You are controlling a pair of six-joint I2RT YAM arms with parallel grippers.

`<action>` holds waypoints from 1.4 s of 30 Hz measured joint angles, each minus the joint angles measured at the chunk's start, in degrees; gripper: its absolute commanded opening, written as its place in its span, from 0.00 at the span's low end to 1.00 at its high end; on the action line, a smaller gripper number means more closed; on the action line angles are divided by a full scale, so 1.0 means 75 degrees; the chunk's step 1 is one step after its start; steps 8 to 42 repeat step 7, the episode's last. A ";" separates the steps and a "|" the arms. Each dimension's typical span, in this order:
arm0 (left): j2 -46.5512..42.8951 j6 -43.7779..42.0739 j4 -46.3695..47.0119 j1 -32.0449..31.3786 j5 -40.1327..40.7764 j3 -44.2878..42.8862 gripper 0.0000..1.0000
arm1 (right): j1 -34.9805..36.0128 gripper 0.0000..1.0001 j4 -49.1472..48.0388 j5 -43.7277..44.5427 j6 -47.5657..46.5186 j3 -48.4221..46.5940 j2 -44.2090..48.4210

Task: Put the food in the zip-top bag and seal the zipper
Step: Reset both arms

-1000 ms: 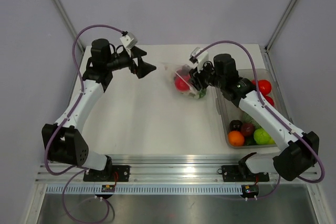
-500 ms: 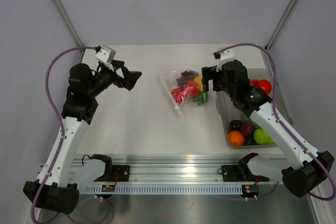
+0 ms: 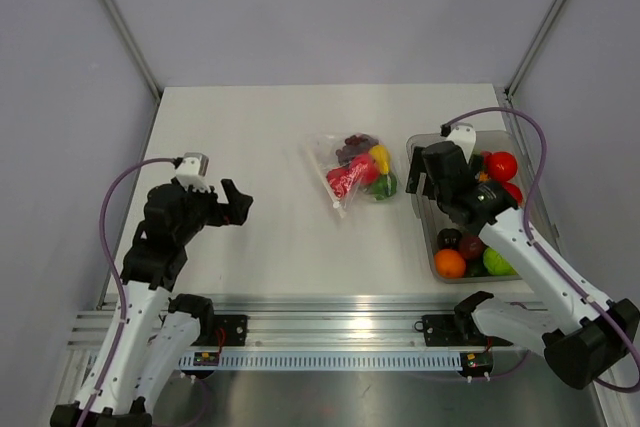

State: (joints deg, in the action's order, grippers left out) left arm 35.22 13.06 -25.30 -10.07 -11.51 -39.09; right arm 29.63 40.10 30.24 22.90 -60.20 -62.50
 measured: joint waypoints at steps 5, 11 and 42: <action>-0.0659 0.0318 -0.0595 0.0000 0.0230 0.0233 0.99 | 0.0000 1.00 0.0052 0.0318 0.0265 0.0498 0.0644; -0.0842 0.0402 -0.0711 0.0000 0.0297 0.0248 0.99 | 0.0000 1.00 0.0047 0.0428 0.0350 0.0612 0.0845; -0.0842 0.0402 -0.0711 0.0000 0.0297 0.0248 0.99 | 0.0000 1.00 0.0047 0.0428 0.0350 0.0612 0.0845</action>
